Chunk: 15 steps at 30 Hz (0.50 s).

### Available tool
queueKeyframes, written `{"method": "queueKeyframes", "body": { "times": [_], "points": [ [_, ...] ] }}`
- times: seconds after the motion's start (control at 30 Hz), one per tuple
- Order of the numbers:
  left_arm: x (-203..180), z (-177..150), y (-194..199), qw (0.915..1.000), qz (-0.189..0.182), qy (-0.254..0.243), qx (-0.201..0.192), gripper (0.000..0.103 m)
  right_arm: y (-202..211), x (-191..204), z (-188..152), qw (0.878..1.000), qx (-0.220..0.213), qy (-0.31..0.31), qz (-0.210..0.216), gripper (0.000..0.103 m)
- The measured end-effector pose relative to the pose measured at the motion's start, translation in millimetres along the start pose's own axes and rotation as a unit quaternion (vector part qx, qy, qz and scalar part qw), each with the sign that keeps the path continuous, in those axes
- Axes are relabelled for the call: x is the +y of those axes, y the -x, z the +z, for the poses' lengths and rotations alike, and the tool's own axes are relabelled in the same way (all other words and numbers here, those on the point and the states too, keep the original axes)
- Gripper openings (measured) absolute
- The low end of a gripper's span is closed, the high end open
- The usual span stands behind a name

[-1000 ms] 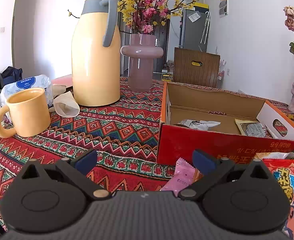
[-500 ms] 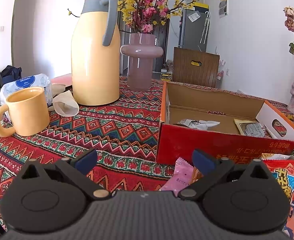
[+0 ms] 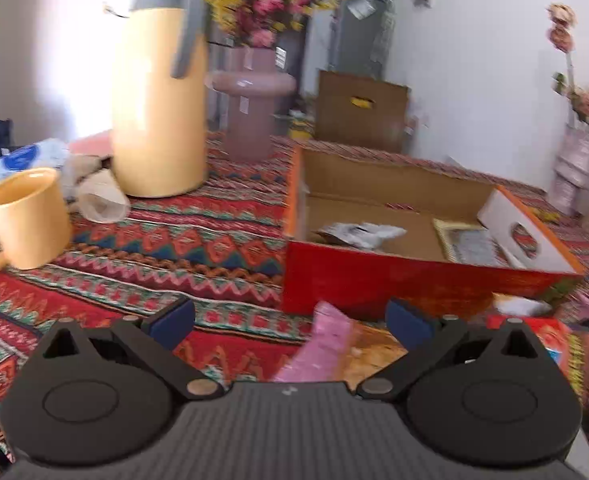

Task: Organize snacks
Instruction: 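Grasp a pink packet with the right tool while the left tool grasps a white cookie packet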

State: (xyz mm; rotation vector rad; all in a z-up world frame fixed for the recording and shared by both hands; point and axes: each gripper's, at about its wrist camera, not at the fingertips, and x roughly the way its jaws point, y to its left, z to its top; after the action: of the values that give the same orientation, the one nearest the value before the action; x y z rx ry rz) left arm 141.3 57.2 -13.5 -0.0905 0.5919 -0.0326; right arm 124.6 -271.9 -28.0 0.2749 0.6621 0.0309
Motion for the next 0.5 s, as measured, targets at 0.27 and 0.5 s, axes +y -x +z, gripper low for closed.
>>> {"method": "queueKeyframes", "body": {
  "times": [0.27, 0.5],
  "points": [
    [-23.2, -3.2, -14.4, 0.9962, -0.044, -0.056, 0.050, 0.103, 2.2, -4.9, -2.7, 1.000, -0.006, -0.009, 0.007, 0.074],
    [-29.2, -7.1, -20.0, 0.9954, -0.053, -0.055, 0.059, 0.101, 4.0, -10.4, -3.1, 1.000, -0.007, -0.015, 0.008, 0.074]
  ]
}}
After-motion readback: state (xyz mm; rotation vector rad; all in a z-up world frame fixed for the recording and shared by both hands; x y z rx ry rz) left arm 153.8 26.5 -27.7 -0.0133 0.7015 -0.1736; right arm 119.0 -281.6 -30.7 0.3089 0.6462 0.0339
